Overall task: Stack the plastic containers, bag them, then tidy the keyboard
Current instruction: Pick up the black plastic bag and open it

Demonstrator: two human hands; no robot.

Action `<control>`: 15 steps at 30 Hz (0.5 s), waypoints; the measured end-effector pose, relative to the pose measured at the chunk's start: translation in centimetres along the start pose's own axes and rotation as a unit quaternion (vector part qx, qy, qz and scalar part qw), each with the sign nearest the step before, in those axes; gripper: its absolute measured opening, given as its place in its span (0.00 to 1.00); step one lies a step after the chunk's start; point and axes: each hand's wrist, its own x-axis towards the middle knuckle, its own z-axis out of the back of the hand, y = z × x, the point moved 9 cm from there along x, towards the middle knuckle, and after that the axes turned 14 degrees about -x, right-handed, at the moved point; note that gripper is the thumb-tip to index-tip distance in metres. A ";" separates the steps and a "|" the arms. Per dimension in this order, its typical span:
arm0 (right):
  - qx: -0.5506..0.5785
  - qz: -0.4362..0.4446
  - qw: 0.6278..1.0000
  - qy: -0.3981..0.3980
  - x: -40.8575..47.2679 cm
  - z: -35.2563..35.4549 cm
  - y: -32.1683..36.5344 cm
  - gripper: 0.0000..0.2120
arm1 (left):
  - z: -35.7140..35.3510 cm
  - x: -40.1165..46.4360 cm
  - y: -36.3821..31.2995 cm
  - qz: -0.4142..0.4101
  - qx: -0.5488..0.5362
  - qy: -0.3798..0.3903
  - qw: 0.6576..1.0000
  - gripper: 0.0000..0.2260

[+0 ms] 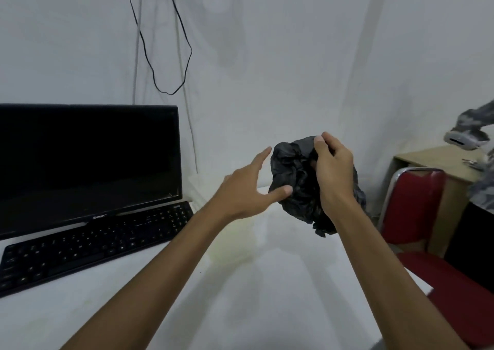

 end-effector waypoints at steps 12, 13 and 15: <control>-0.094 -0.034 0.994 0.037 0.4 6.7 -2.6 0.37 | -1.5 2.2 -0.2 0.048 -0.252 -0.142 0.956 0.18; -0.148 -0.009 0.989 0.031 0.4 7.1 -2.7 0.42 | -1.1 2.6 -0.1 0.045 -0.278 -0.165 0.945 0.18; -0.271 0.036 0.962 0.021 0.4 7.5 -3.6 0.50 | -0.6 3.7 0.4 0.049 -0.350 -0.190 0.916 0.20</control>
